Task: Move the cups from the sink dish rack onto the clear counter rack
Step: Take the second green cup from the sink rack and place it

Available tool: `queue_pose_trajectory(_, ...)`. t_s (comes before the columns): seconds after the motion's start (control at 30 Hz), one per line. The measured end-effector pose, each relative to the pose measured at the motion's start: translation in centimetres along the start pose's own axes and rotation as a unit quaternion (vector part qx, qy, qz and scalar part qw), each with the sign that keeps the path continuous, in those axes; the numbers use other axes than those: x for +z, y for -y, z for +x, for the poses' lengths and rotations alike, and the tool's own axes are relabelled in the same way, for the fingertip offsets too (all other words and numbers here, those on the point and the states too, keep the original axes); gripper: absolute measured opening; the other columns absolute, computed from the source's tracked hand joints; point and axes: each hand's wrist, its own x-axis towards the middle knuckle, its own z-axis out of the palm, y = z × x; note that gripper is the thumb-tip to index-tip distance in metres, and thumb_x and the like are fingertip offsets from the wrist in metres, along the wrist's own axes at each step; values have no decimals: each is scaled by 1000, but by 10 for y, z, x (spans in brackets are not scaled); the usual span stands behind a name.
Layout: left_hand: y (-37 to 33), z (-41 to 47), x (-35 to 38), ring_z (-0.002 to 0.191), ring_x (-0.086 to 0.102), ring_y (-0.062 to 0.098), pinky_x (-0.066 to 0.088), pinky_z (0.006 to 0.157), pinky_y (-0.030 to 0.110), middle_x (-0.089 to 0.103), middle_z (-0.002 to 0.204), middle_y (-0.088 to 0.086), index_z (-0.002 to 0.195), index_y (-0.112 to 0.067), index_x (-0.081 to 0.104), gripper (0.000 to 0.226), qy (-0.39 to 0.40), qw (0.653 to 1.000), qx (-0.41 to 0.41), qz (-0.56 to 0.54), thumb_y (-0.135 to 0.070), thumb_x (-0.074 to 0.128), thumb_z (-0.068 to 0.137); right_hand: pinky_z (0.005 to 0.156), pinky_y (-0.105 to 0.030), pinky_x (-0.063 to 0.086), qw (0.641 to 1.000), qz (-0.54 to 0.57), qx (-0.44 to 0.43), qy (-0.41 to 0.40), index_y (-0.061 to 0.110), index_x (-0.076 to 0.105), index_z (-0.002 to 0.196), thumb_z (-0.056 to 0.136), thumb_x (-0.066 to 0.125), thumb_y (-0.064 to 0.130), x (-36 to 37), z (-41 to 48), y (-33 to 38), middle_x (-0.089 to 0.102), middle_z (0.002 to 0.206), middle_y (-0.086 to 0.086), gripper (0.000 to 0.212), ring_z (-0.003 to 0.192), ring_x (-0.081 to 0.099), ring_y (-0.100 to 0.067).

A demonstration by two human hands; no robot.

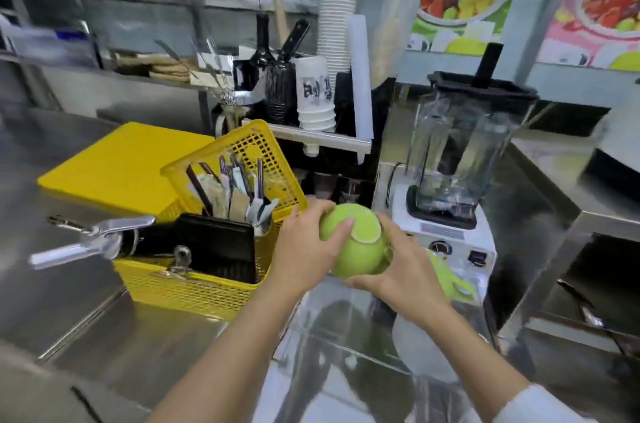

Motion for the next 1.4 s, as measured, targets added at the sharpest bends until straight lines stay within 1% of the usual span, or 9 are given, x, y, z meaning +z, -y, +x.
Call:
queue_pose_trajectory(0.13,28,3,7,108,56,19,15,108,37,69,104,2,111,-23,56,65,37,996,-13,84,-68,30,71,91,-44,45,995,-60,33,68,38,32,131,44,82,52,11,13,-9,63,117,-6,101,108,55,-29)
queue_pose_trajectory(0.23,40,5,18,107,54,15,13,97,31,69,103,0,108,-28,55,60,34,995,-27,89,-69,30,72,87,-41,47,991,-74,39,103,37,35,125,48,84,45,10,22,-12,64,113,-6,92,104,56,-29)
queue_pose_trajectory(0.47,55,9,38,99,59,19,10,102,37,70,91,-1,98,-25,54,32,27,990,-67,124,-53,45,86,94,-48,35,950,-237,1,205,21,30,129,54,79,50,15,43,-15,60,121,-9,94,114,52,-31)
queue_pose_trajectory(0.8,56,7,41,109,54,28,15,105,42,69,99,9,110,-25,57,57,71,976,-97,183,-59,28,75,101,-56,24,937,-244,14,250,14,26,133,63,74,52,31,46,-22,56,125,-17,93,119,48,-34)
queue_pose_trajectory(0.9,48,8,40,112,53,33,24,99,47,66,112,12,105,-18,63,58,63,969,-66,229,-57,33,74,99,-53,30,952,-205,-13,225,13,33,130,73,70,43,12,45,-20,53,126,-17,74,118,48,-34)
queue_pose_trajectory(1.03,6,17,45,102,59,40,44,89,56,67,108,19,108,-10,61,62,92,974,-45,203,-57,40,72,95,-43,43,983,-94,-10,158,15,42,133,85,61,33,-37,35,-31,56,131,-12,55,115,54,-30)
queue_pose_trajectory(1.17,-59,17,74,106,59,35,44,90,49,66,113,17,111,-8,61,39,113,985,51,121,-33,67,81,84,-41,50,997,-49,14,62,12,60,117,87,60,25,-94,13,-81,70,107,-11,33,87,63,-24)
queue_pose_trajectory(1.23,-88,13,95,107,59,28,44,90,42,66,113,8,112,-10,62,33,145,982,88,79,-24,65,82,83,-41,52,998,-38,52,12,9,65,109,86,61,22,-124,-3,-116,73,100,-12,26,84,65,-23)
queue_pose_trajectory(1.4,-158,1,168,100,56,7,43,82,28,59,104,-17,111,-28,58,40,235,960,152,31,-54,51,81,75,-33,52,988,-34,142,-42,13,69,100,86,62,21,-199,-45,-220,71,84,-1,18,72,62,-17)
